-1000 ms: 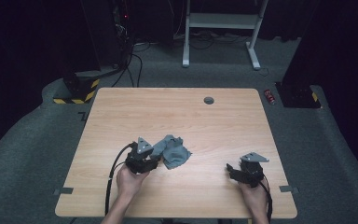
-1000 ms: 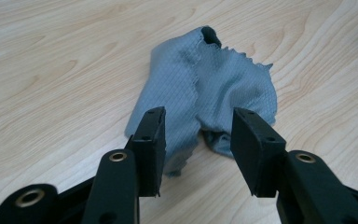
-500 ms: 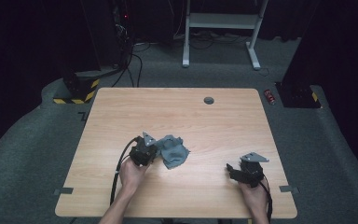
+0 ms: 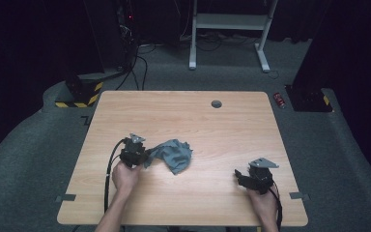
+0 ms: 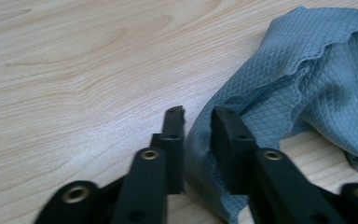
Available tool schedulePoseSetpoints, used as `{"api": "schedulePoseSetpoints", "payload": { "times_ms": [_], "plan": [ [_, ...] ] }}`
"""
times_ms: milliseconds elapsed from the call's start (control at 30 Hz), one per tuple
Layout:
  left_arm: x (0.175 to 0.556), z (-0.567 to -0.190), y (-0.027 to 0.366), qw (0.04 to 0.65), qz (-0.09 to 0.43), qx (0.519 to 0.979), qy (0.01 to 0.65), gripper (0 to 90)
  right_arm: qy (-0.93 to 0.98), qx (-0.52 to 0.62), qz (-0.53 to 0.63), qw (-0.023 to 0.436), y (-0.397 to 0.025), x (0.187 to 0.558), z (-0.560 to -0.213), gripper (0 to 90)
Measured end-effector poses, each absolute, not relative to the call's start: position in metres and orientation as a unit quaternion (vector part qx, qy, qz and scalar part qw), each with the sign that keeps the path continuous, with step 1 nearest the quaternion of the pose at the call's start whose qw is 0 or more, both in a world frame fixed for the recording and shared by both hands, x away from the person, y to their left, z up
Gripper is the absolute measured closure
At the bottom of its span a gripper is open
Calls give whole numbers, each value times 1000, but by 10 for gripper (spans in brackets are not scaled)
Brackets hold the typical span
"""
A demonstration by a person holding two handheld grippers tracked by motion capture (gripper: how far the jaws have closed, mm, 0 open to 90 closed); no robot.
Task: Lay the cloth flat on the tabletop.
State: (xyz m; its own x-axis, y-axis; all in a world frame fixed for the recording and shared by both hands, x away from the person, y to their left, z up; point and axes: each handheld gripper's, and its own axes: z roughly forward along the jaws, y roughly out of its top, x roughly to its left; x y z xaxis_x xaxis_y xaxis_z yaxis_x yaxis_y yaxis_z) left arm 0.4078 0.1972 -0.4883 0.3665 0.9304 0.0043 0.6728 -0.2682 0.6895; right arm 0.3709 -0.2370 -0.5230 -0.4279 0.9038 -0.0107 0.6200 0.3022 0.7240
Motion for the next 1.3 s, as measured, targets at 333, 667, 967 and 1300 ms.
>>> {"api": "schedulePoseSetpoints", "payload": {
  "times_ms": [333,667,967,1300],
  "plan": [
    [375,-476,176,332,225,794,457,616,778,489,330,215,-237,371,-523,304],
    [398,-494,161,268,242,813,457,829,778,489,330,215,-237,371,-523,304],
    [378,-489,171,285,239,820,435,900,778,490,330,215,-237,371,-523,304],
    [393,-504,161,257,239,819,453,589,777,488,333,217,-235,370,-523,393]
  ]
}}
